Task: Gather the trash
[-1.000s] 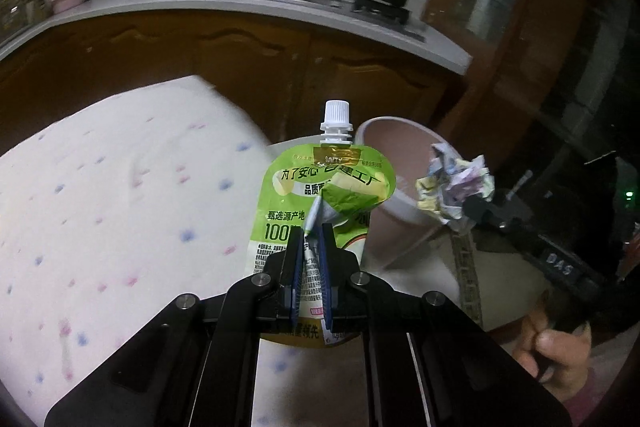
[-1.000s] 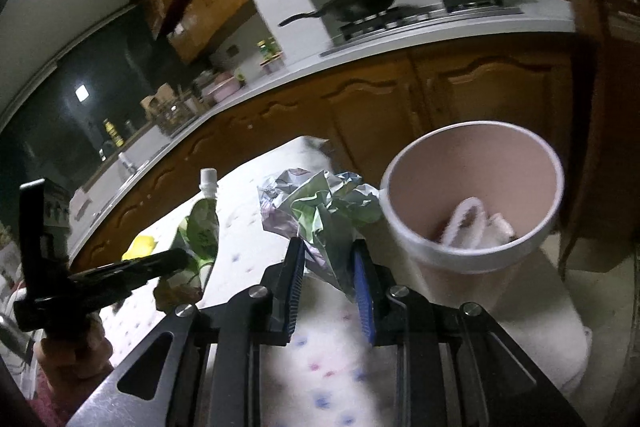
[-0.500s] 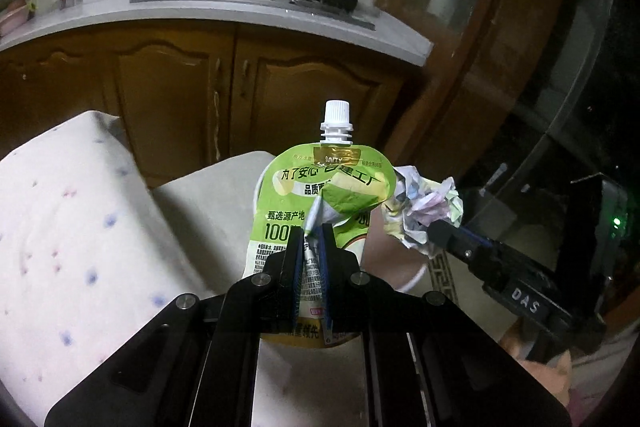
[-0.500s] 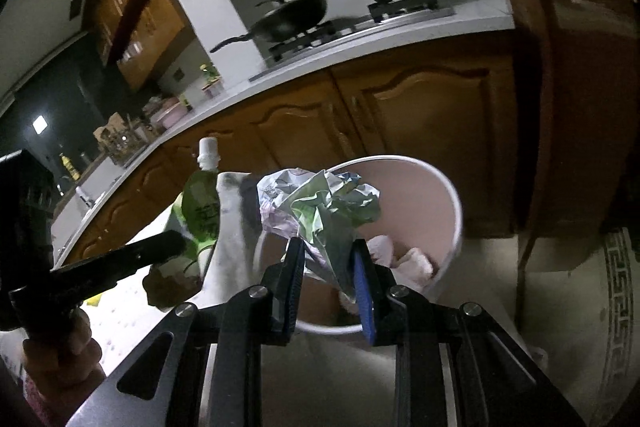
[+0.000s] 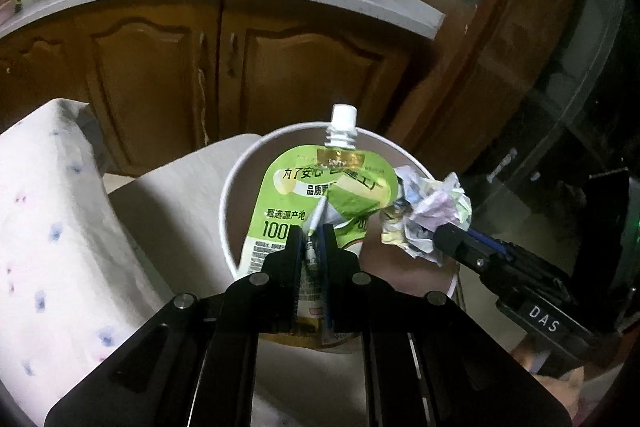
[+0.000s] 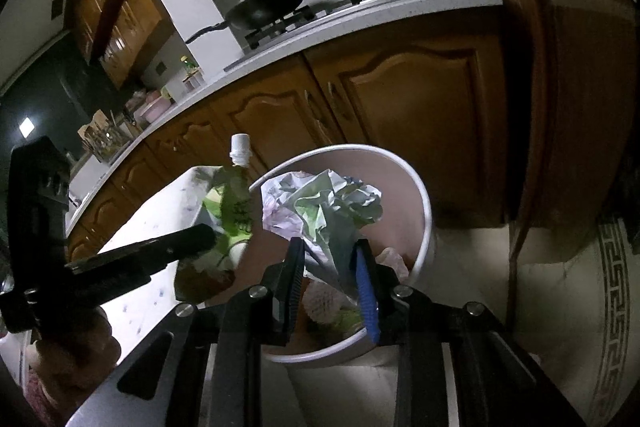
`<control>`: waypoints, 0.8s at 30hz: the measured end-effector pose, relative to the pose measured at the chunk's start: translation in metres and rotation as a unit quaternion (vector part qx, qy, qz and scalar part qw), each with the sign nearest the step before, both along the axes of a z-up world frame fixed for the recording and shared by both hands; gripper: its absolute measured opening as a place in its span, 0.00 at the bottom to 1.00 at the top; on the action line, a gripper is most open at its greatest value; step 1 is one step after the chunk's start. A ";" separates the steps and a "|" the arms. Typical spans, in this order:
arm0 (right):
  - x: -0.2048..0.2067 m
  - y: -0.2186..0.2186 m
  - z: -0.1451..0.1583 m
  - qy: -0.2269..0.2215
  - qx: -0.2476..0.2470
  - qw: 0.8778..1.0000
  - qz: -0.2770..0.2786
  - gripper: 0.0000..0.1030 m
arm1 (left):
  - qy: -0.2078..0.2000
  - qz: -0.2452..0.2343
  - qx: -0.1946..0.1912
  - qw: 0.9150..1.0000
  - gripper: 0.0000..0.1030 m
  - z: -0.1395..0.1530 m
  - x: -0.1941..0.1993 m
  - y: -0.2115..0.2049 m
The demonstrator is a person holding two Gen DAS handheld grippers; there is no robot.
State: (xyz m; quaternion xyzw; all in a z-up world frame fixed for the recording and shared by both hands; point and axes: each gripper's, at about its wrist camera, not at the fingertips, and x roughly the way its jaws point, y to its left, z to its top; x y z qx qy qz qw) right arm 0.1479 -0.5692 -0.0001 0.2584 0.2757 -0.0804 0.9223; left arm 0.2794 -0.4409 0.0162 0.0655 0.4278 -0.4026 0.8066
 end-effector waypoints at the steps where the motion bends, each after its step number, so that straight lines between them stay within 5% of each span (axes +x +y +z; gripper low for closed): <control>1: 0.001 0.000 0.000 0.001 0.001 1.000 0.000 0.27 | -0.002 -0.003 0.003 1.000 0.08 -0.001 -0.001 -0.002; 6: -0.001 -0.003 -0.002 -0.006 0.009 1.000 -0.003 0.37 | -0.013 -0.007 0.006 1.000 0.13 0.000 -0.008 -0.001; 9: -0.004 -0.003 -0.001 -0.010 0.013 1.000 -0.006 0.44 | -0.015 -0.001 -0.001 1.000 0.29 0.003 -0.009 0.005; 24: -0.022 0.020 0.015 -0.043 0.020 0.999 -0.003 0.60 | -0.015 0.041 -0.023 0.999 0.42 0.016 -0.021 0.066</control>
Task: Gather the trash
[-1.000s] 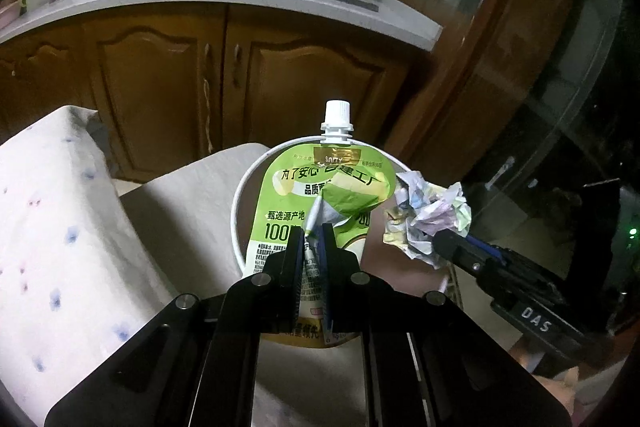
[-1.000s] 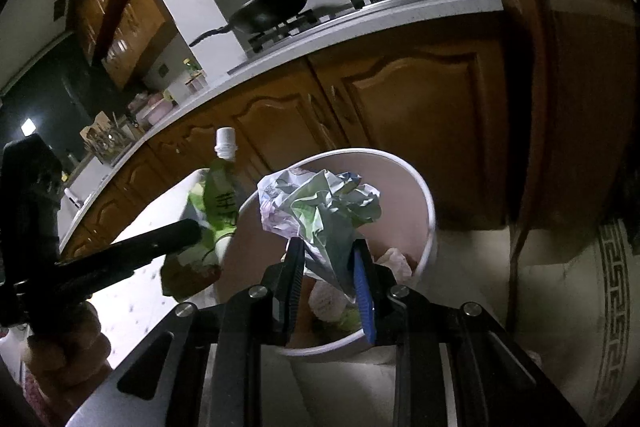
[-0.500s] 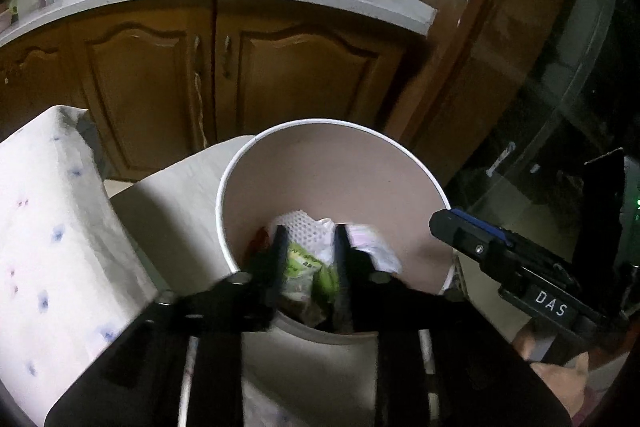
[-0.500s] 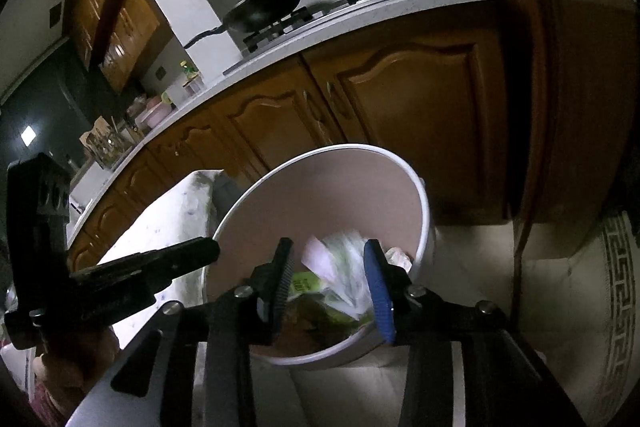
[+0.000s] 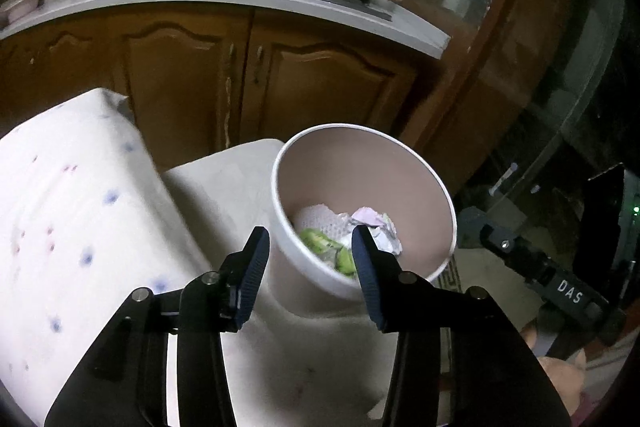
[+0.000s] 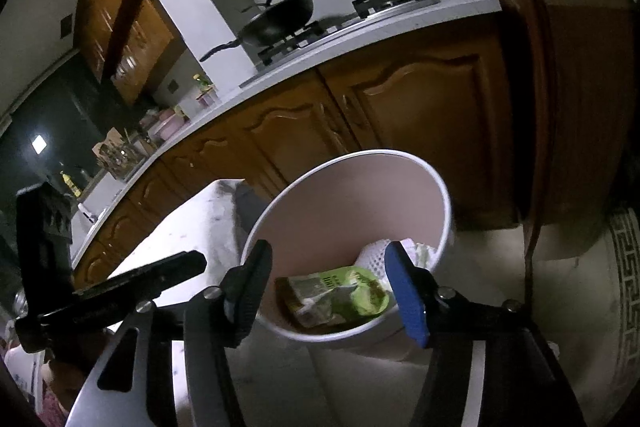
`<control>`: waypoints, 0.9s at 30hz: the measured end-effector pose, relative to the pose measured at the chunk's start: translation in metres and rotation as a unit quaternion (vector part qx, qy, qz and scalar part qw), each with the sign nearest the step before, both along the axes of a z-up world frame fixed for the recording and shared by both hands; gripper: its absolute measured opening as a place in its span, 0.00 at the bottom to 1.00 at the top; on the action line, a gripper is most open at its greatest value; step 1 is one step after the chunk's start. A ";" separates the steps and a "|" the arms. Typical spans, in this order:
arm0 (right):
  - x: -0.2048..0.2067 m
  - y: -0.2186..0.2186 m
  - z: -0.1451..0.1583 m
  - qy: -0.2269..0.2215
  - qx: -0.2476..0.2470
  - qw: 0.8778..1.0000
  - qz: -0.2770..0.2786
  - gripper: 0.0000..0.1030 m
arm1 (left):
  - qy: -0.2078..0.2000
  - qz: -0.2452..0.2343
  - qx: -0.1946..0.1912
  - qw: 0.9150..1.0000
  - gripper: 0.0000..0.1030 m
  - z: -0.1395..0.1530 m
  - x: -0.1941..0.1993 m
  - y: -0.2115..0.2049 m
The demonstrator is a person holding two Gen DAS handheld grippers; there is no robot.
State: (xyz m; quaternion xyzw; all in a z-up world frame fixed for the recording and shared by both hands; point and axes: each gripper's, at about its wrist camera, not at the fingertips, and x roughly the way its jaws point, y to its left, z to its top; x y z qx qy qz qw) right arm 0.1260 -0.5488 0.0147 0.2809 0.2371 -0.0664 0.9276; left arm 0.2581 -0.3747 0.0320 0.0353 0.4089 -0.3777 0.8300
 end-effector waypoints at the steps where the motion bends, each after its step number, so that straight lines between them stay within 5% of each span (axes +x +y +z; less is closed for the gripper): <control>1: 0.000 0.002 0.001 -0.001 0.000 1.000 0.001 0.60 | -0.001 0.002 0.000 1.000 0.42 0.000 -0.001 0.004; 10: -0.015 0.032 0.010 -0.015 0.000 1.000 0.006 0.66 | 0.008 0.028 -0.011 1.000 0.46 -0.002 -0.020 0.058; 13: -0.023 0.047 0.013 -0.021 0.002 1.000 0.005 0.72 | 0.004 0.043 -0.019 0.999 0.60 0.000 -0.032 0.082; 15: -0.031 0.059 0.016 -0.033 0.005 0.999 -0.001 0.88 | -0.010 0.058 -0.022 0.998 0.71 0.004 -0.043 0.102; 21: -0.050 0.100 0.018 -0.056 0.002 0.998 -0.001 0.96 | -0.035 0.103 -0.035 0.993 0.92 0.007 -0.074 0.164; 27: -0.066 0.146 0.014 -0.068 -0.017 0.998 0.006 0.98 | -0.068 0.143 -0.035 0.987 0.93 0.005 -0.102 0.218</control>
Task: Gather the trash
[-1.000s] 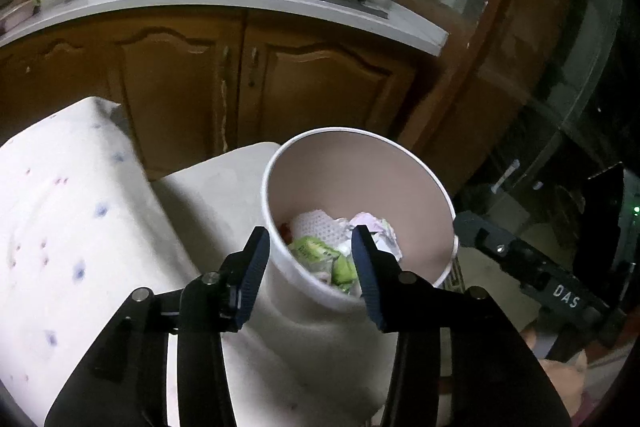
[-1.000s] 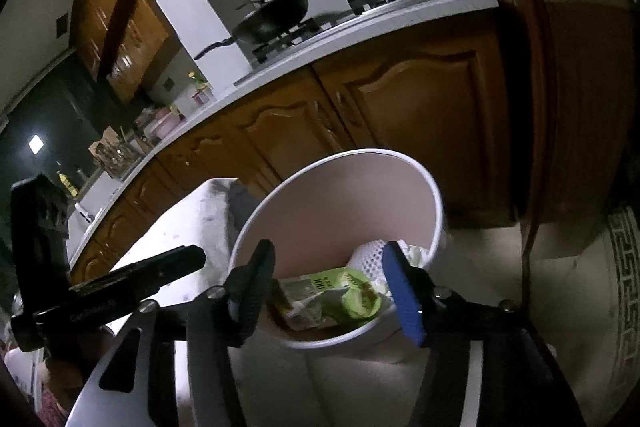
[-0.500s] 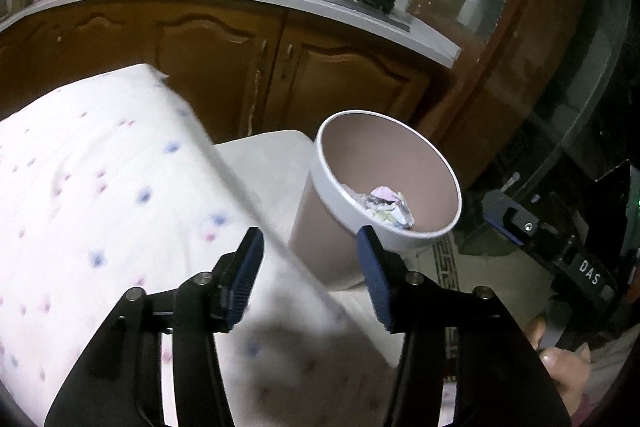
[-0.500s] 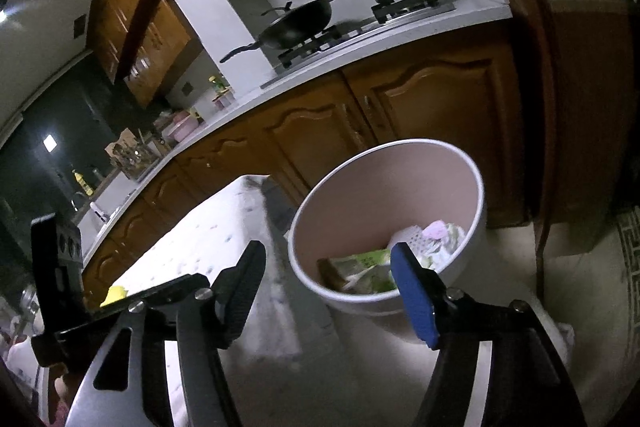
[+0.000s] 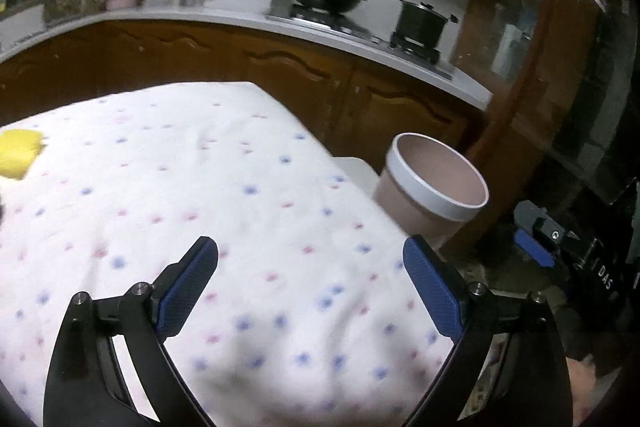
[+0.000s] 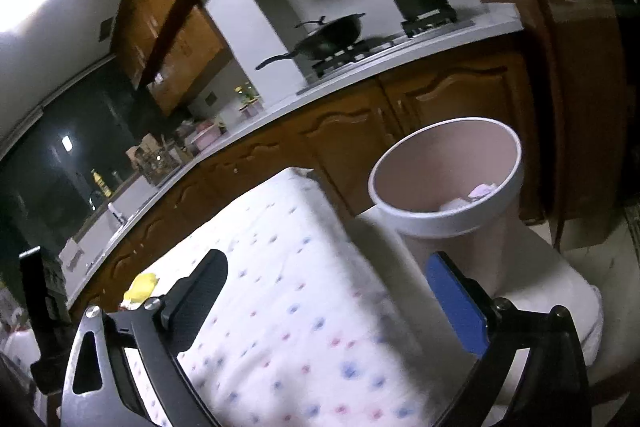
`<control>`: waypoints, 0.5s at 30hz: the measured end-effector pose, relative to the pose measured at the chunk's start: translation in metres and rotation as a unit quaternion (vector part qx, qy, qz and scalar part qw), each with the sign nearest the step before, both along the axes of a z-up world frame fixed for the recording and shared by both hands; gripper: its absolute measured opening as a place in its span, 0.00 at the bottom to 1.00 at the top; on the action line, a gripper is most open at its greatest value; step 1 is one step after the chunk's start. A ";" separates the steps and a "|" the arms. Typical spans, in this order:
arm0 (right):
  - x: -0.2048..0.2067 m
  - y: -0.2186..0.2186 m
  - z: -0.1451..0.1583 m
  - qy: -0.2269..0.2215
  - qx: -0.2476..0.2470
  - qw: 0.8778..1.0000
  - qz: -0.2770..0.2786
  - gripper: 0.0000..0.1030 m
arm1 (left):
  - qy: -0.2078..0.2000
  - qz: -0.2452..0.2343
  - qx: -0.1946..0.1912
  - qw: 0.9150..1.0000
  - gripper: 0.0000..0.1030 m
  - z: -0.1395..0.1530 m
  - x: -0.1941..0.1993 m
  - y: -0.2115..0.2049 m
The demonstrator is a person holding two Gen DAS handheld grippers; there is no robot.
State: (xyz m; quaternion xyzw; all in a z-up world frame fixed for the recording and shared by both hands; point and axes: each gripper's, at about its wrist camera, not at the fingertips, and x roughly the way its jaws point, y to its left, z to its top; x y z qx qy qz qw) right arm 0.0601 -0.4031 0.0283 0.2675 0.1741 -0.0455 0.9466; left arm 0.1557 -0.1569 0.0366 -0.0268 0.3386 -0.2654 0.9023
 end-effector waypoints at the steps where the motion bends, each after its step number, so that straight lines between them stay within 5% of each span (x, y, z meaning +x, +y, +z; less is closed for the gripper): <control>1: -0.002 0.006 -0.001 -0.001 -0.004 1.000 -0.001 0.98 | -0.004 0.003 0.003 1.000 0.93 0.000 -0.004 0.005; 7: -0.025 0.045 -0.007 -0.018 -0.038 0.999 -0.021 0.98 | -0.028 0.026 0.009 0.999 0.95 -0.005 -0.030 0.040; 15: -0.052 0.100 0.006 -0.051 -0.142 0.988 -0.026 0.99 | -0.074 0.062 -0.011 0.995 0.95 0.000 -0.063 0.078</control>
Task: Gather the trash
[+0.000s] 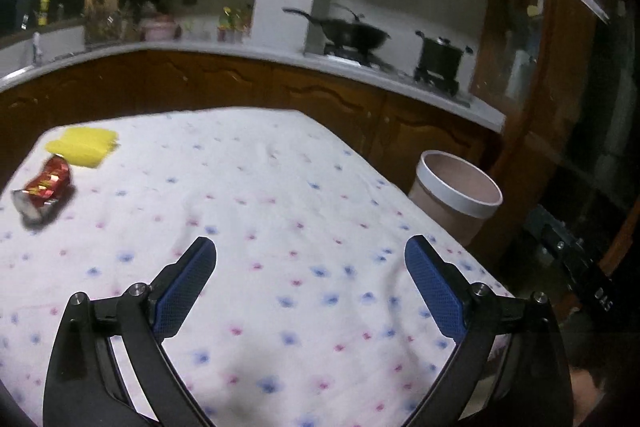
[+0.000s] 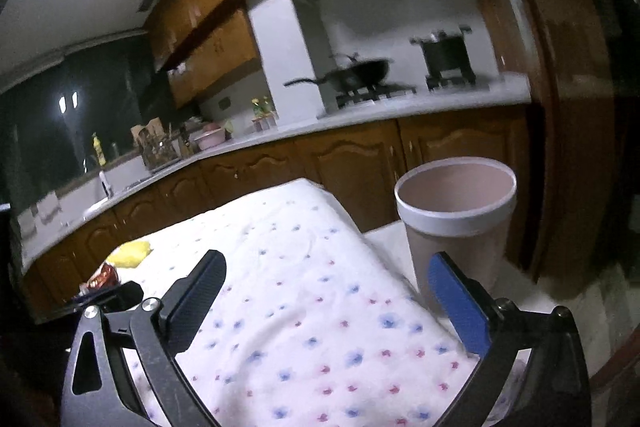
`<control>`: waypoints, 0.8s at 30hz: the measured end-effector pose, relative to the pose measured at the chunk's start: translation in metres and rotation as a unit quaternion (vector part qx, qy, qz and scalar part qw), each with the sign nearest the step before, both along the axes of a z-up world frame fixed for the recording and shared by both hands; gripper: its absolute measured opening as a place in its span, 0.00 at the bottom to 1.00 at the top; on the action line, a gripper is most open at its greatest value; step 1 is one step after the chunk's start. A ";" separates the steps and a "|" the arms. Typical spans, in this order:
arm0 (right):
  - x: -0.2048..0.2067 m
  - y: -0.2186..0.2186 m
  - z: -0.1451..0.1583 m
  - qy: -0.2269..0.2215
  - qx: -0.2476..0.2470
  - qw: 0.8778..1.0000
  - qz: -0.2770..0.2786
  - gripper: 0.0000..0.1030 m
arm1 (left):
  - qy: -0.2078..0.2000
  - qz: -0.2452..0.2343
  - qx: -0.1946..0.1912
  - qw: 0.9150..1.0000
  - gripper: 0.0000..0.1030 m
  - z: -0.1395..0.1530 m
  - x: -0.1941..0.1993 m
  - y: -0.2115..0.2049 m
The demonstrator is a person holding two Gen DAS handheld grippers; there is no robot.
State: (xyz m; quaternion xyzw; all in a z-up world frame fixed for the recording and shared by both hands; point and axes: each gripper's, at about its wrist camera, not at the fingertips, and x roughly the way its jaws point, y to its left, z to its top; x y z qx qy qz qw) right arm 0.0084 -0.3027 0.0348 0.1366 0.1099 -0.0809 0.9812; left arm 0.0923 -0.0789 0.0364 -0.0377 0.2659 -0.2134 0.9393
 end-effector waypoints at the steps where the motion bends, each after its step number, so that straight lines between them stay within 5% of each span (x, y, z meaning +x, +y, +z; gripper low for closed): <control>1: -0.002 0.006 0.003 -0.003 -0.013 1.000 -0.001 0.99 | -0.010 0.011 -0.002 1.000 0.95 0.002 -0.005 0.005; 8: -0.032 0.049 -0.002 -0.061 -0.078 0.994 -0.047 1.00 | -0.073 0.085 0.017 0.994 1.00 -0.013 -0.036 0.028; 24: -0.032 0.070 -0.033 -0.013 -0.064 0.997 0.029 1.00 | -0.072 0.120 0.063 0.988 1.00 -0.032 -0.067 0.047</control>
